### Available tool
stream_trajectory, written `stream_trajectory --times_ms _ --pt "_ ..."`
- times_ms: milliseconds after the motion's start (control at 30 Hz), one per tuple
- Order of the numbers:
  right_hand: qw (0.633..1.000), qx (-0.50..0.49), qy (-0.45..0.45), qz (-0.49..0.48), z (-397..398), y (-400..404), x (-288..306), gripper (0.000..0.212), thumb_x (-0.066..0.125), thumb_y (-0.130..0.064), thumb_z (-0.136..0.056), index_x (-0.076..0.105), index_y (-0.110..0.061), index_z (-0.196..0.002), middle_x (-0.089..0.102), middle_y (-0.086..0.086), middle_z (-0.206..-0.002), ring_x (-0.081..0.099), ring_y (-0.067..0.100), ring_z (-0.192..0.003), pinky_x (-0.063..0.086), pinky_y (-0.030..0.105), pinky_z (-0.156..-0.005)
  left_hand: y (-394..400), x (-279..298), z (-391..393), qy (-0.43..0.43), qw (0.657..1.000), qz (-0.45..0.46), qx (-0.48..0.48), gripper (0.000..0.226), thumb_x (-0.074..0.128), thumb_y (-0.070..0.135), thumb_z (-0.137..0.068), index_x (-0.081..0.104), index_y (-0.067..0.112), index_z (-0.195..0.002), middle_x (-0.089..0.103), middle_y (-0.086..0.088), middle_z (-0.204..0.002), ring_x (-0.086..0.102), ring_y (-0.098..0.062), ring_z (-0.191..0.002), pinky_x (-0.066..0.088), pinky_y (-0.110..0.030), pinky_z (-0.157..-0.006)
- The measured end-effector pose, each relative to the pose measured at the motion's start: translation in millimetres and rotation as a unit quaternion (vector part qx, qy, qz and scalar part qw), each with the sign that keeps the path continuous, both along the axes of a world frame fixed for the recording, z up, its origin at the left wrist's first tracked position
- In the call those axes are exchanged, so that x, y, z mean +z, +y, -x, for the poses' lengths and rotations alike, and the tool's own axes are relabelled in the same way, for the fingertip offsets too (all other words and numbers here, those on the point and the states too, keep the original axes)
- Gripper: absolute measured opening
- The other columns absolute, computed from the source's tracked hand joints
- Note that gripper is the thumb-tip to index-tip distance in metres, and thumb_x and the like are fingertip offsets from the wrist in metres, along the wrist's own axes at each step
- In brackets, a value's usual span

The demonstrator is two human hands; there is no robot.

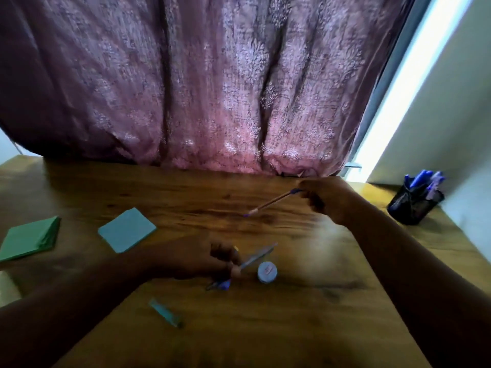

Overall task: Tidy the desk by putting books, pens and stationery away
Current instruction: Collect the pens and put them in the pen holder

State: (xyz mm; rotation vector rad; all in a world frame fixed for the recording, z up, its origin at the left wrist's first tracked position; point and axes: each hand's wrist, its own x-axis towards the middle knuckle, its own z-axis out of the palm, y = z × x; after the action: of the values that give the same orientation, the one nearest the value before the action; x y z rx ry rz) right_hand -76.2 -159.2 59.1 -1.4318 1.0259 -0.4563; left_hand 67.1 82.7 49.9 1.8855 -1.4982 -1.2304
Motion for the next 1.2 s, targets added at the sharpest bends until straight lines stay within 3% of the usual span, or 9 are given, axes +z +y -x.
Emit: stream_trajectory --times_ms 233,367,433,567,667,767,933,1033,1200 --pt "0.979 -0.123 -0.102 0.13 137 -94 103 0.011 0.07 -0.018 -0.081 0.068 -0.008 -0.087 0.067 0.005 -0.077 0.057 0.016 -0.058 0.049 0.017 -0.05 -154 56 53 0.242 0.959 0.135 0.059 0.012 0.07 0.005 -0.078 0.066 0.016 -0.077 0.07 0.001 -0.065 0.065 -0.009 -0.054 0.048 -0.016 -0.046" --pt "0.95 -0.207 -0.098 0.214 194 -151 113 0.011 0.071 -0.016 -0.082 0.068 -0.007 -0.087 0.071 0.0 -0.069 0.061 0.012 -0.055 0.055 0.02 -0.057 -266 74 110 0.269 0.94 0.188 0.095 0.012 0.067 0.003 -0.083 0.065 0.012 -0.075 0.071 -0.004 -0.068 0.067 -0.015 -0.059 0.051 -0.019 -0.051" --pt "0.941 -0.221 -0.081 0.245 208 -173 101 0.007 0.07 -0.014 -0.083 0.068 -0.008 -0.082 0.07 -0.002 -0.06 0.058 0.01 -0.051 0.054 0.021 -0.056 -312 70 137 0.25 0.942 0.199 0.105 0.009 0.07 0.005 -0.081 0.065 0.01 -0.077 0.07 -0.006 -0.07 0.066 -0.015 -0.063 0.05 -0.019 -0.052" --pt "0.932 -0.223 -0.05 0.283 221 -204 65 0.008 0.068 -0.015 -0.083 0.069 -0.007 -0.083 0.069 0.018 -0.076 0.055 0.023 -0.061 0.052 0.039 -0.065 -384 47 179 0.162 0.958 0.191 0.138 0.01 0.075 0.008 -0.077 0.066 0.012 -0.075 0.063 -0.003 -0.068 0.056 -0.011 -0.061 0.046 -0.021 -0.053" --pt "0.93 -0.211 -0.009 0.302 229 -228 38 0.009 0.069 -0.022 -0.08 0.07 -0.013 -0.079 0.072 0.015 -0.076 0.059 0.02 -0.06 0.055 0.044 -0.073 -425 22 205 0.058 0.967 0.186 0.163 0.01 0.08 0.016 -0.073 0.07 0.014 -0.075 0.06 0.002 -0.059 0.052 -0.008 -0.05 0.037 -0.016 -0.045" --pt "0.927 -0.198 0.021 0.317 228 -240 16 0.012 0.069 -0.023 -0.08 0.072 -0.013 -0.086 0.072 0.007 -0.075 0.06 0.015 -0.059 0.054 0.036 -0.068 -442 0 218 -0.027 0.969 0.171 0.177 0.015 0.082 0.028 -0.068 0.073 0.018 -0.076 0.063 0.002 -0.063 0.053 -0.012 -0.053 0.039 -0.02 -0.051" --pt "0.928 -0.178 0.054 0.324 222 -250 -2 0.013 0.071 -0.025 -0.08 0.072 -0.015 -0.089 0.07 -0.001 -0.078 0.065 0.016 -0.073 0.052 0.027 -0.071 -452 -22 223 -0.126 0.962 0.126 0.206 0.02 0.082 0.044 -0.063 0.07 0.03 -0.07 0.073 0.003 -0.081 0.067 -0.019 -0.085 0.054 -0.034 -0.079" --pt "0.929 -0.162 0.069 0.326 218 -251 -8 0.014 0.071 -0.024 -0.08 0.072 -0.015 -0.091 0.068 -0.003 -0.079 0.062 0.012 -0.074 0.042 0.02 -0.069 -453 -23 226 -0.161 0.955 0.12 0.218 0.022 0.08 0.05 -0.063 0.07 0.032 -0.071 0.073 0.004 -0.086 0.065 -0.019 -0.09 0.049 -0.033 -0.08" --pt "0.932 -0.15 0.082 0.32 215 -252 -15 0.016 0.07 -0.025 -0.08 0.073 -0.017 -0.093 0.071 0.0 -0.083 0.064 0.013 -0.075 0.044 0.021 -0.066 -453 -26 232 -0.219 0.943 0.125 0.216 0.03 0.077 0.052 -0.067 0.074 0.034 -0.091 0.071 0.003 -0.094 0.061 -0.019 -0.098 0.035 -0.028 -0.071"
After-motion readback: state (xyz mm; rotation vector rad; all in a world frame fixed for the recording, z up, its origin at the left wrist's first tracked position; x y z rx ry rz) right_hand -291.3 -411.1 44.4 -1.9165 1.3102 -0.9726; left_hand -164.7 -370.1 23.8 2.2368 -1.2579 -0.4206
